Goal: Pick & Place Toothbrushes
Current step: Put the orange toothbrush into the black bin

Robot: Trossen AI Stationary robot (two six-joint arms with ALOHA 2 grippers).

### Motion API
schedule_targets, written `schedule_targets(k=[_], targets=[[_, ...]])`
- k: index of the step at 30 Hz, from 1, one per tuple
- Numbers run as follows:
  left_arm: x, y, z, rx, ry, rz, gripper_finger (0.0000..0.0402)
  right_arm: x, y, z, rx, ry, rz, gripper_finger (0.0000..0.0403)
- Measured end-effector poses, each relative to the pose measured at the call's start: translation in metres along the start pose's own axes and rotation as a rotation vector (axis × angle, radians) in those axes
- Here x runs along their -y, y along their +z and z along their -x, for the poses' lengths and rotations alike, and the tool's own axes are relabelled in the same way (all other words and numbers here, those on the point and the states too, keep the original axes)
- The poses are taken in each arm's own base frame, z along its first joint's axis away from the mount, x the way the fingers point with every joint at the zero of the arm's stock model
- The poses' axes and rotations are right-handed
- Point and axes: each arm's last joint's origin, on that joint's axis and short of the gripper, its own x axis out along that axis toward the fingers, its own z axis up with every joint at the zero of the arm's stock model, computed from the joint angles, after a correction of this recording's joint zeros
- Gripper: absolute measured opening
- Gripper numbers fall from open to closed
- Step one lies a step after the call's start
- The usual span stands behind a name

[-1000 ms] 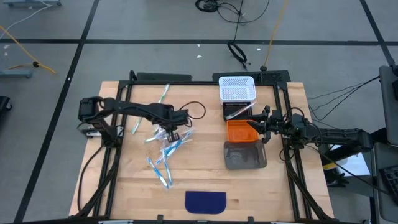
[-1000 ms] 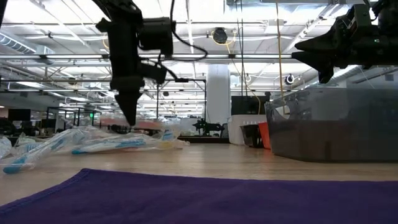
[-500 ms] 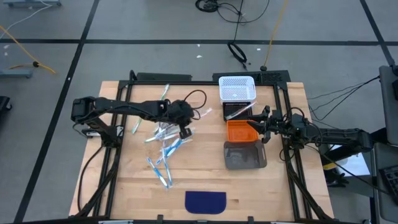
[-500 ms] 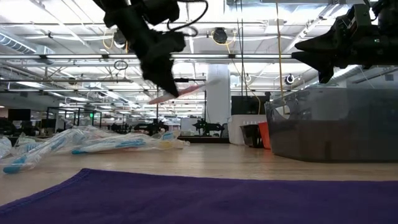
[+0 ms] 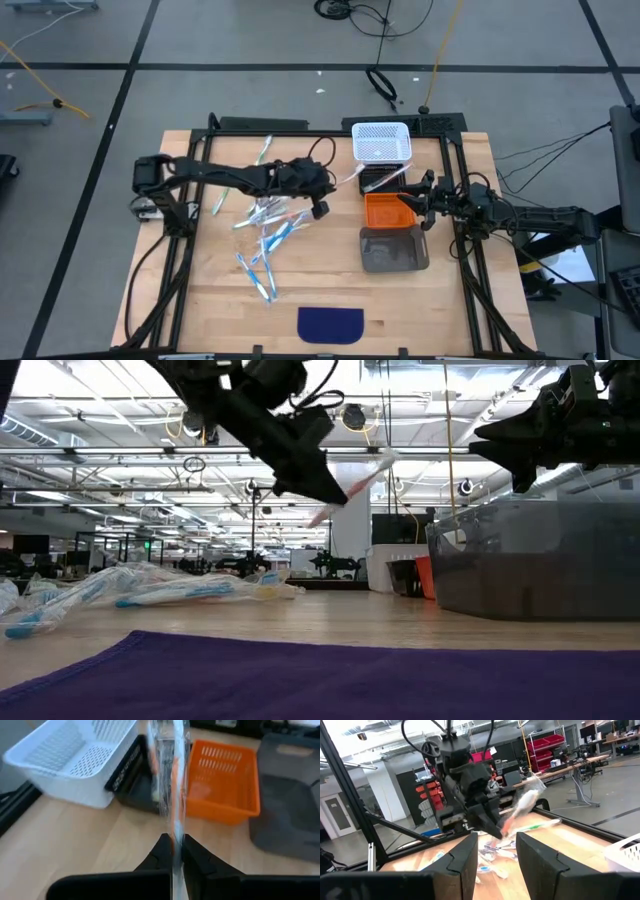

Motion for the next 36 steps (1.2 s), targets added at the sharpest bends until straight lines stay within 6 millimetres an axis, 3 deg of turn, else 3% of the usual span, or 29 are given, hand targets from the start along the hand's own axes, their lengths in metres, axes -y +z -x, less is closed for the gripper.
schedule_targets(k=[7,19,23,30,36], targets=[[-0.009,0.0,-0.031,0.104,-0.014,0.036,0.0006,0.0,0.0,0.0,0.0,0.0,0.0,0.0125],[-0.013,0.038,-0.087,0.128,-0.04,-0.002,0.0011,0.0,0.0,0.0,-0.001,0.0,0.0,0.0125],[-0.014,0.042,-0.105,0.133,-0.037,0.001,0.0006,0.0,0.0,0.0,-0.001,0.0,0.001,0.0125],[-0.016,0.043,-0.125,0.141,-0.03,0.013,0.0011,0.0,0.0,0.0,-0.001,-0.001,0.003,0.0125],[-0.023,0.04,-0.129,0.139,0.018,0.037,0.0017,0.0,0.0,0.0,-0.001,-0.001,0.003,0.0125]])
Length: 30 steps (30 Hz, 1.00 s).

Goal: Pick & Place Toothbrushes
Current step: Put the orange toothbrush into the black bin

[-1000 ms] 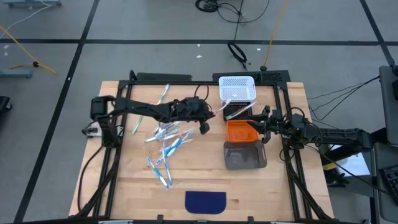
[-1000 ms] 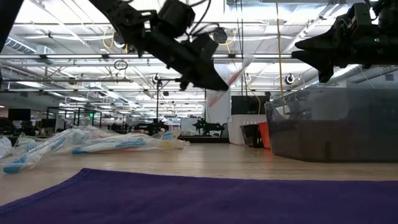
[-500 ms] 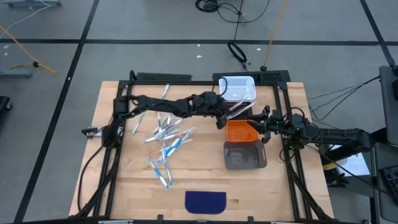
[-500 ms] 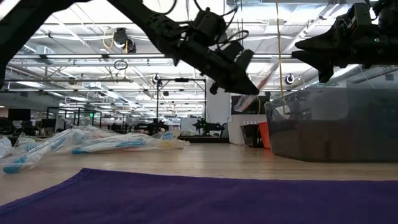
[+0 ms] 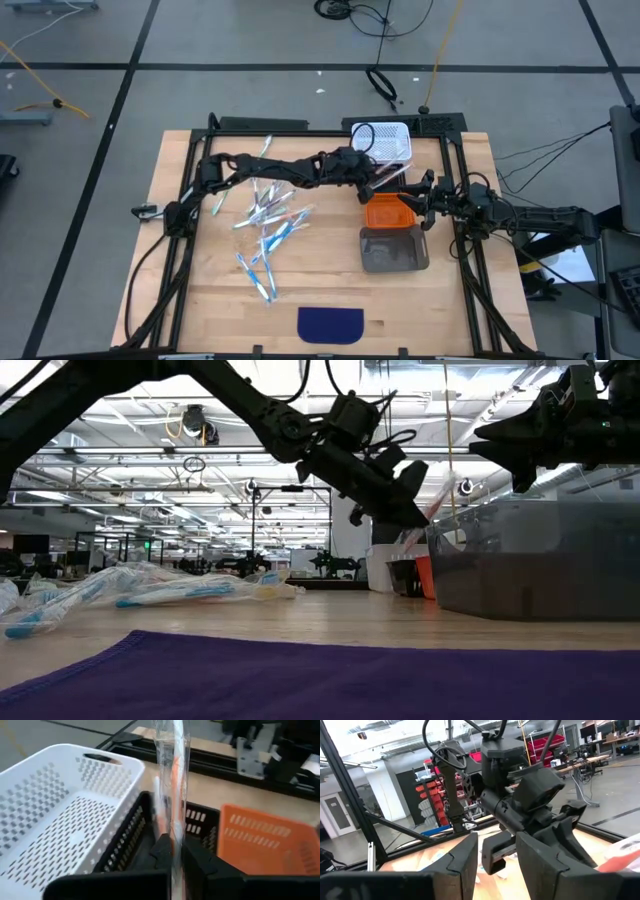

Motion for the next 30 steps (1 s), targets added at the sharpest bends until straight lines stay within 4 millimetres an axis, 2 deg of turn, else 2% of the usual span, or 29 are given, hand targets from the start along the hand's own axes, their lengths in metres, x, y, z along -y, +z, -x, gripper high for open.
schedule_targets(k=[7,12,18,24,30], targets=[[-0.006,0.009,0.0,0.083,0.01,0.036,0.0006,0.0,0.0,0.0,0.0,0.0,0.008,0.0125],[-0.005,0.008,0.0,0.076,0.028,0.034,0.0021,0.0,0.0,0.0,0.0,0.0,0.008,0.0125],[-0.004,0.008,0.0,0.078,0.029,0.034,0.0006,0.0,0.0,0.0,0.0,0.0,0.008,0.0125],[0.004,0.007,0.001,0.077,0.015,0.028,0.0033,0.0,0.0,0.0,0.0,0.0,0.008,0.0125],[0.005,0.008,0.001,0.085,0.013,0.027,0.004,0.0,0.0,0.0,0.0,0.0,0.008,0.0125]])
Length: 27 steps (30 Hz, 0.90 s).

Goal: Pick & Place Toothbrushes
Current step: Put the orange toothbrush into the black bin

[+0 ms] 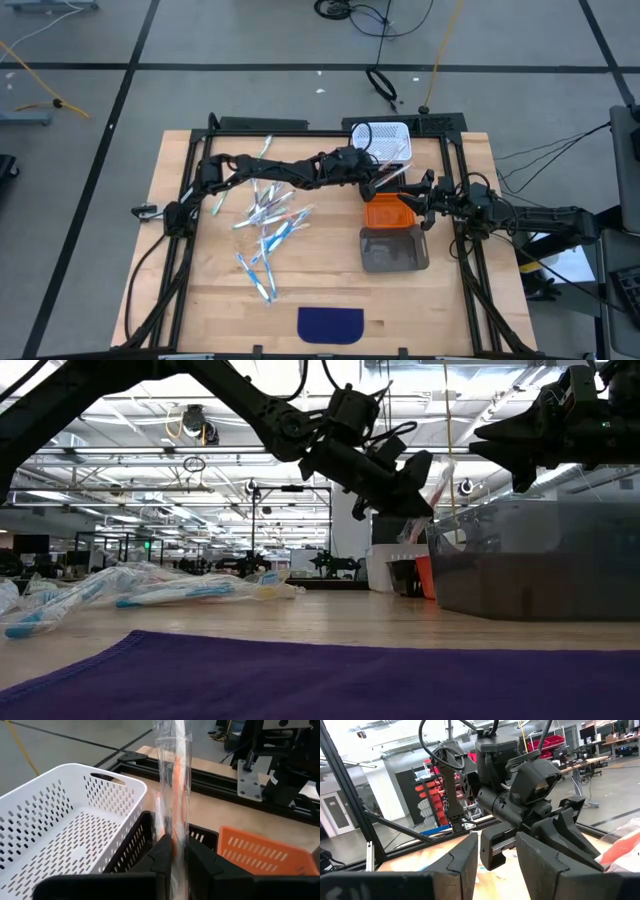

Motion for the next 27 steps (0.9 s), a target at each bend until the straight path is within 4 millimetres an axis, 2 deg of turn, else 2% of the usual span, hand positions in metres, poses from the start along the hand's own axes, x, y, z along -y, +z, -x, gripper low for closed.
schedule_targets(k=[10,20,27], targets=[[-0.0002,0.0002,0.0,0.004,0.012,-0.022,0.0046,0.0,-0.0001,0.0,-0.001,0.0,0.0,0.0125],[-0.0009,0.0008,0.0,0.01,0.027,0.0,0.0121,0.0,-0.0001,0.0,0.0,0.0,0.0,0.0125],[-0.0011,0.0008,0.0,0.012,0.027,0.001,0.0142,0.0,-0.0001,0.0,-0.001,0.0,0.0,0.0125]])
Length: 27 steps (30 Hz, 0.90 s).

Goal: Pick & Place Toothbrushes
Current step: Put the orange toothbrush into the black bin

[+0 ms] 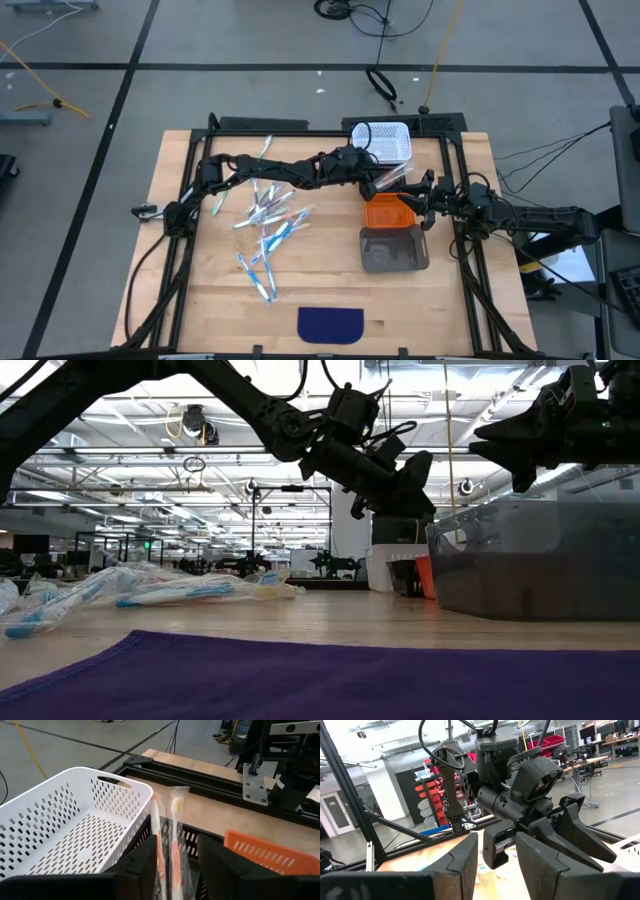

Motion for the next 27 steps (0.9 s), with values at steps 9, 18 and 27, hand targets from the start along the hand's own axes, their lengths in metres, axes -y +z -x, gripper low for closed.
schedule_targets(k=[9,18,27], targets=[[-0.001,-0.011,0.001,-0.117,0.01,-0.069,0.0143,0.0,0.0,0.0,0.0,0.0,0.0,0.0125],[0.004,-0.012,0.032,-0.433,-0.009,-0.111,0.0143,0.001,-0.002,0.0,-0.025,-0.006,-0.008,0.0125],[0.018,-0.007,0.087,-0.778,0.034,-0.216,0.0143,0.001,-0.004,-0.001,-0.039,-0.011,-0.008,0.0125]])
